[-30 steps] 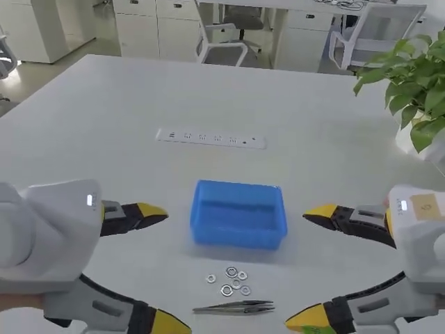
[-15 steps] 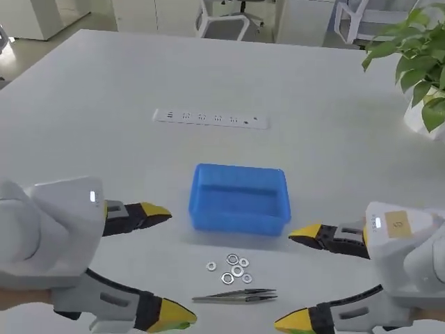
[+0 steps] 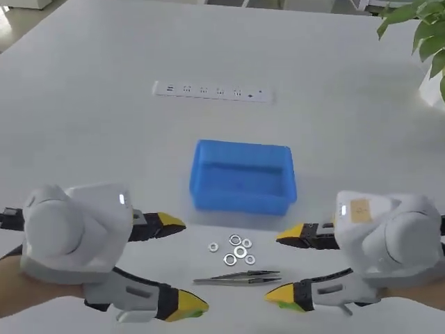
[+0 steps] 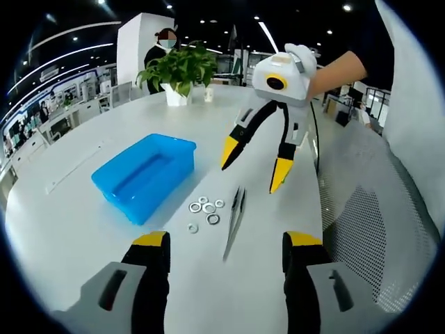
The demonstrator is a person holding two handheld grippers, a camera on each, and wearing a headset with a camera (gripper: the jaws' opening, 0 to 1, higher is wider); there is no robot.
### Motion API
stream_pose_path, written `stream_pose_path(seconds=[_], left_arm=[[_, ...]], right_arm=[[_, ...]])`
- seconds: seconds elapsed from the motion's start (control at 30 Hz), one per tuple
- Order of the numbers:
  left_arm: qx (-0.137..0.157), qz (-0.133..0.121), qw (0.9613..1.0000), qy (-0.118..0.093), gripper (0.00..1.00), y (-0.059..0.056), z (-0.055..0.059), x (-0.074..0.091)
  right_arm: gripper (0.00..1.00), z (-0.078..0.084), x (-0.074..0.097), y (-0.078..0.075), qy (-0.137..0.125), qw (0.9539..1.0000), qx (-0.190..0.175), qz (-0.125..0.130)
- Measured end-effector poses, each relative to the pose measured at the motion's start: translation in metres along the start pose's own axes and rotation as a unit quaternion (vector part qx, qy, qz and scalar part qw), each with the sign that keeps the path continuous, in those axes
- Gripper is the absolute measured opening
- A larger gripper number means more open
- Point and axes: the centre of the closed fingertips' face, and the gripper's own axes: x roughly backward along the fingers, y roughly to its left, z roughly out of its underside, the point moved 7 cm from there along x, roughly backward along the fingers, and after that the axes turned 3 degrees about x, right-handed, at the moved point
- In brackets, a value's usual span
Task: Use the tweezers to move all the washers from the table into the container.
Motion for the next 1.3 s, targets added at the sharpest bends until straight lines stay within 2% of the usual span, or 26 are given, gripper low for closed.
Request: stream_pose_path(seconds=[0.07,0.1,0.2,0.3,0.37,0.47,0.63,0.73,0.8,0.83,0.87,0.93,1.0,1.03,1.1,1.2,1.27,1.3], left_arm=[[0.026,0.016,0.9995,-0.002,0.7,-0.003,0.002,-0.006],[0.036,0.015,0.9992,-0.005,0.69,-0.003,0.005,-0.009],[0.022,0.012,0.9997,0.002,0.65,-0.004,0.009,-0.014],[0.007,0.02,0.9996,0.019,0.6,-0.004,0.013,-0.02],[0.009,0.021,0.9994,0.026,0.59,-0.002,0.015,-0.023],[0.01,0.027,0.9993,0.024,0.54,0.0,0.014,-0.027],[-0.007,0.039,0.9985,0.038,0.47,-0.001,0.013,-0.033],[-0.03,0.047,0.9969,0.055,0.44,-0.002,0.014,-0.037],[-0.044,0.05,0.9955,0.068,0.38,-0.003,0.016,-0.039],[-0.043,0.055,0.9951,0.071,0.34,-0.005,0.016,-0.041],[-0.043,0.049,0.9956,0.068,0.29,-0.005,0.015,-0.042],[-0.044,0.052,0.9954,0.067,0.28,-0.006,0.014,-0.044],[-0.061,0.056,0.9926,0.088,0.31,-0.007,0.017,-0.046],[-0.069,0.05,0.9929,0.083,0.3,-0.006,0.017,-0.045],[-0.056,0.051,0.9934,0.086,0.3,-0.004,0.016,-0.046],[-0.056,0.049,0.9936,0.085,0.28,-0.001,0.014,-0.048],[-0.067,0.047,0.9929,0.086,0.25,-0.001,0.013,-0.05],[-0.094,0.047,0.9905,0.088,0.24,0.0,0.012,-0.051]], right_arm=[[0.45,0.002,-0.006,0.001,0.013,0.9999,0.002,-0.007],[0.44,0.005,-0.01,-0.001,0.023,0.9997,0.005,-0.006],[0.38,0.007,-0.017,0.0,0.034,0.9993,0.008,-0.015],[0.36,0.007,-0.023,0.002,0.035,0.999,0.009,-0.028],[0.35,0.007,-0.025,0.002,0.041,0.9986,0.014,-0.031],[0.31,0.004,-0.028,0.002,0.04,0.9982,0.016,-0.041],[0.29,0.003,-0.034,0.004,0.049,0.9968,0.035,-0.053],[0.28,0.006,-0.038,0.007,0.064,0.9945,0.056,-0.062],[0.28,0.004,-0.039,0.008,0.062,0.9934,0.075,-0.06],[0.27,0.005,-0.039,0.01,0.067,0.9935,0.069,-0.061],[0.27,0.004,-0.039,0.01,0.066,0.9935,0.071,-0.059],[0.26,0.004,-0.039,0.01,0.066,0.9932,0.076,-0.058],[0.24,0.004,-0.039,0.011,0.064,0.9933,0.078,-0.057],[0.21,0.004,-0.039,0.011,0.062,0.9933,0.079,-0.056],[0.18,0.004,-0.04,0.011,0.059,0.9934,0.083,-0.053],[0.14,0.004,-0.041,0.01,0.059,0.9941,0.078,-0.048],[0.11,0.003,-0.042,0.007,0.061,0.9945,0.074,-0.042],[0.11,0.003,-0.042,0.007,0.061,0.9943,0.075,-0.046]])
